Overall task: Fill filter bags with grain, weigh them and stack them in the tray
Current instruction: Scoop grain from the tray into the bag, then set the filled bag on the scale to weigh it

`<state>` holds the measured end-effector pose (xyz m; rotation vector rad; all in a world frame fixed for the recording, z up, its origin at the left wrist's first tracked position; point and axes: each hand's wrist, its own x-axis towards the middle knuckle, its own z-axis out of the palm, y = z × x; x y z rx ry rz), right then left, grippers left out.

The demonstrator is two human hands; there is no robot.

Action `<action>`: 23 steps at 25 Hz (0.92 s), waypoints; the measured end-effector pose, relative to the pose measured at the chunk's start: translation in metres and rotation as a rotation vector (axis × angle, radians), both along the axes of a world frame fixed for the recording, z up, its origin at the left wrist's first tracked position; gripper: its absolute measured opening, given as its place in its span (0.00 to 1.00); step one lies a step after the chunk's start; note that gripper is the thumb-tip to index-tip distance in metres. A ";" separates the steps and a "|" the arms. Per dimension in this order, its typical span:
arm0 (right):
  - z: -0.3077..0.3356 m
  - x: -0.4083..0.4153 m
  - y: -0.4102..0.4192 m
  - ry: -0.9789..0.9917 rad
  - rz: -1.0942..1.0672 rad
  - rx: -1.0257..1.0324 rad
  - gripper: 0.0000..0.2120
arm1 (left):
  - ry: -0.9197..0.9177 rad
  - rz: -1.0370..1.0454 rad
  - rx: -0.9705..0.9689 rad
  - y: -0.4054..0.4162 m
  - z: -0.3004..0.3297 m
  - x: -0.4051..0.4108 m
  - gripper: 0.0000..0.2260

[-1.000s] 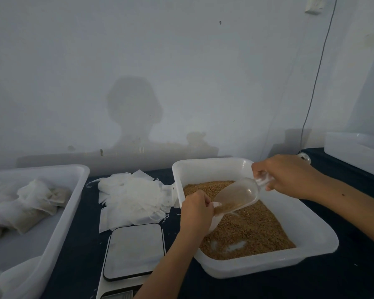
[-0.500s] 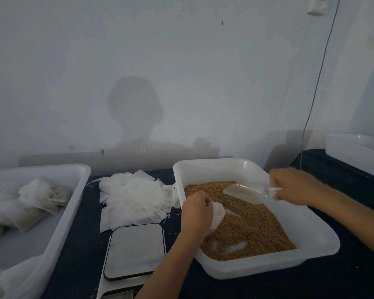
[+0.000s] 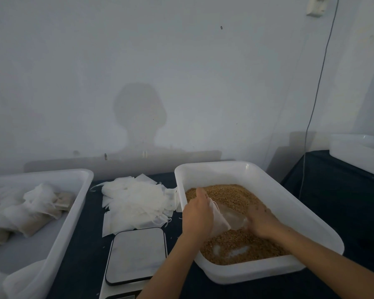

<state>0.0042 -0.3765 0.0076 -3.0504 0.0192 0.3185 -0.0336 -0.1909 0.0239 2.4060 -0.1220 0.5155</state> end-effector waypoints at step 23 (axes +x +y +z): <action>0.054 -0.035 0.033 -0.040 -0.137 1.760 0.06 | -0.051 -0.468 -0.835 0.009 0.012 -0.014 0.02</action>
